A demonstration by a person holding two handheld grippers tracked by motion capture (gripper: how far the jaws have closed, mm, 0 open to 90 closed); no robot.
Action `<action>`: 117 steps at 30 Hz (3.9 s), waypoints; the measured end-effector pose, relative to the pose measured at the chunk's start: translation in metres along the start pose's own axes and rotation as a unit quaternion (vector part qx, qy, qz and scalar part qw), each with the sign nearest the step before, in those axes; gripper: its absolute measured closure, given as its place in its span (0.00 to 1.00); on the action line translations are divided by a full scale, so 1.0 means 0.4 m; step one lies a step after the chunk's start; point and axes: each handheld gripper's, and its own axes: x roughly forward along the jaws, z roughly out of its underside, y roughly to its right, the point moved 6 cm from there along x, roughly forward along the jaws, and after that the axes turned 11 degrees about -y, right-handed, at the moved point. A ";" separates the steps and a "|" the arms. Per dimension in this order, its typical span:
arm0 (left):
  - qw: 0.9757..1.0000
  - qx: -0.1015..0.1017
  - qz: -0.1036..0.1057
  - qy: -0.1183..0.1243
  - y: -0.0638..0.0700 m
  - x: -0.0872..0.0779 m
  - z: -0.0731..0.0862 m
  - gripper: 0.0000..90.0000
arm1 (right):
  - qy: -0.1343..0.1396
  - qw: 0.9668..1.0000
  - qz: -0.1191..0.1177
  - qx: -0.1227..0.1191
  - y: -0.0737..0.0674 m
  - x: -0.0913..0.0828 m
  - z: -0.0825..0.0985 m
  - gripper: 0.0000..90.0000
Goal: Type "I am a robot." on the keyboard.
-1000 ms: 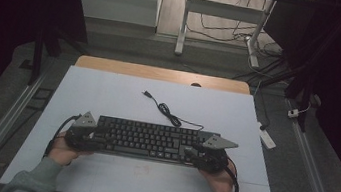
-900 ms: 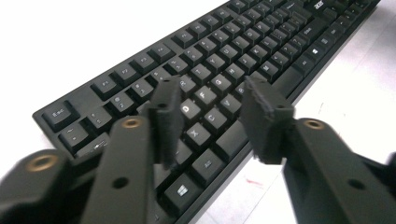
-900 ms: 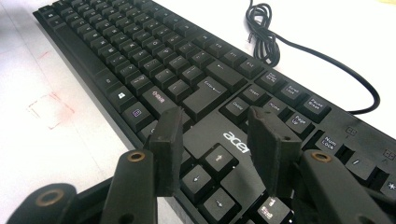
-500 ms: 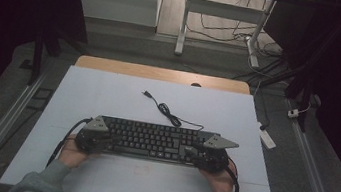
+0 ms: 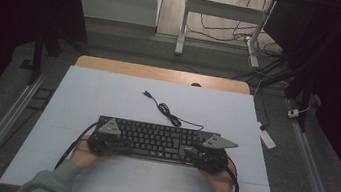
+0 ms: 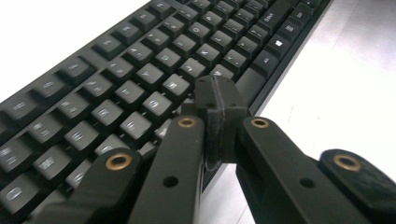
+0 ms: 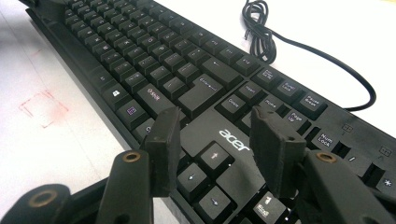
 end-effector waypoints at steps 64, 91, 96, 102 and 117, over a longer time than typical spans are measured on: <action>0.997 -0.053 -0.030 0.050 -0.038 -0.059 -0.002 0.46 | 0.006 1.000 0.007 0.000 0.005 -0.007 -0.001 0.56; 0.993 -0.094 -0.057 0.044 -0.093 -0.084 0.017 0.43 | 0.000 1.000 0.009 -0.003 0.003 -0.004 -0.001 0.55; 0.992 -0.103 -0.068 0.033 -0.108 -0.081 0.027 0.45 | -0.001 1.000 0.010 -0.002 0.004 -0.004 0.000 0.55; 0.991 -0.108 -0.083 0.018 -0.125 -0.077 0.040 0.49 | 0.000 1.000 0.009 -0.004 0.002 -0.003 0.000 0.55; 0.990 -0.108 -0.090 -0.009 -0.147 -0.068 0.066 0.88 | -0.003 1.000 0.010 -0.003 0.003 -0.002 0.001 0.55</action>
